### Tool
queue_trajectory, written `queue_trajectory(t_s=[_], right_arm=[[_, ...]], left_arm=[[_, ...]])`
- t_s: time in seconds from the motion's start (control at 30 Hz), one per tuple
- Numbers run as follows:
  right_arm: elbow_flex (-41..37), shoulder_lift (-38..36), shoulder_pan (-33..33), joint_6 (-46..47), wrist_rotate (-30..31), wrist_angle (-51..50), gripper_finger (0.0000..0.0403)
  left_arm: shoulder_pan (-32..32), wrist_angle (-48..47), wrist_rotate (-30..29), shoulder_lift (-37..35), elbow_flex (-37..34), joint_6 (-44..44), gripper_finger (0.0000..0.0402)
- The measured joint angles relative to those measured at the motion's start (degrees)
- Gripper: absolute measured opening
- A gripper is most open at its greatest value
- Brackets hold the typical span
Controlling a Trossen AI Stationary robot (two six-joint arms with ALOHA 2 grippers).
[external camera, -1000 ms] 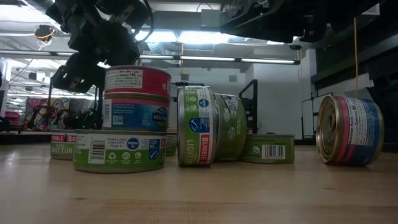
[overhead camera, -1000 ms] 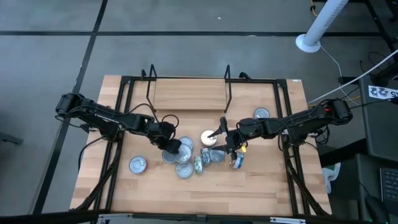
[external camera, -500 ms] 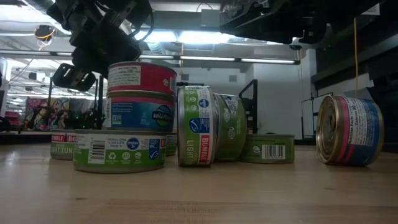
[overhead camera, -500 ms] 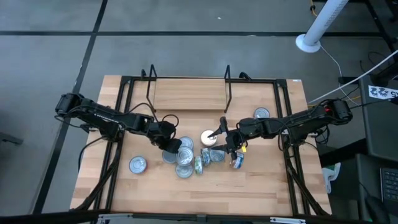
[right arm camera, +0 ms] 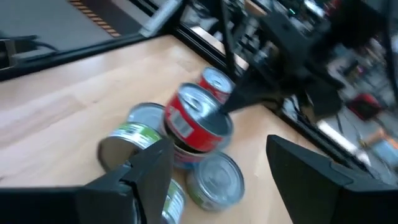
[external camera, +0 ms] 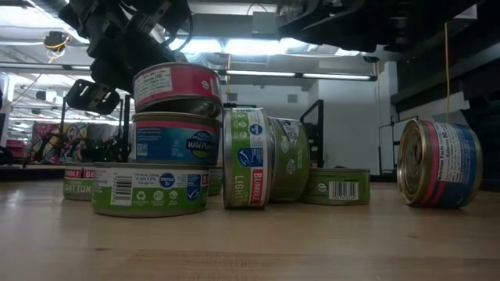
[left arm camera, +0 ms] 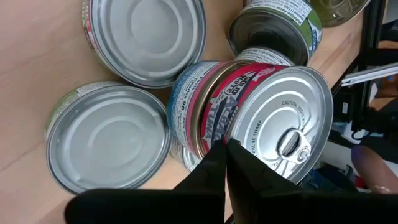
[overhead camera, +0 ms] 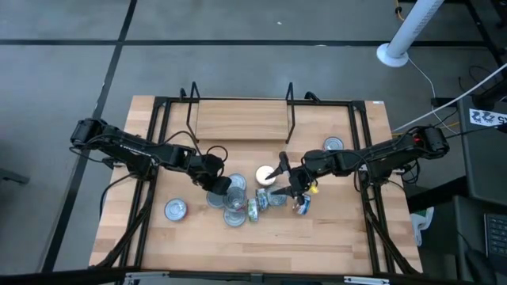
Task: Stack canned seafood by type on shelf
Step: Put the red tuna can on the shelf
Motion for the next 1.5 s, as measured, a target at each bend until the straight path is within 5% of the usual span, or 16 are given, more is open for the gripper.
queue_trajectory(t_s=[0.73,1.17,1.5], right_arm=[[0.00,12.67,0.07,-13.31,-3.41,14.27,0.0256],[0.00,13.18,4.59,-25.92,8.13,14.32,0.0256],[0.00,13.18,5.25,-27.23,15.96,15.59,0.0256]], left_arm=[[0.02,2.31,-0.42,-0.25,-0.11,1.25,0.0000],[3.35,8.87,0.11,-0.32,-0.11,-0.10,0.0000],[6.88,10.47,0.81,-0.32,-0.11,-1.66,0.0000]])
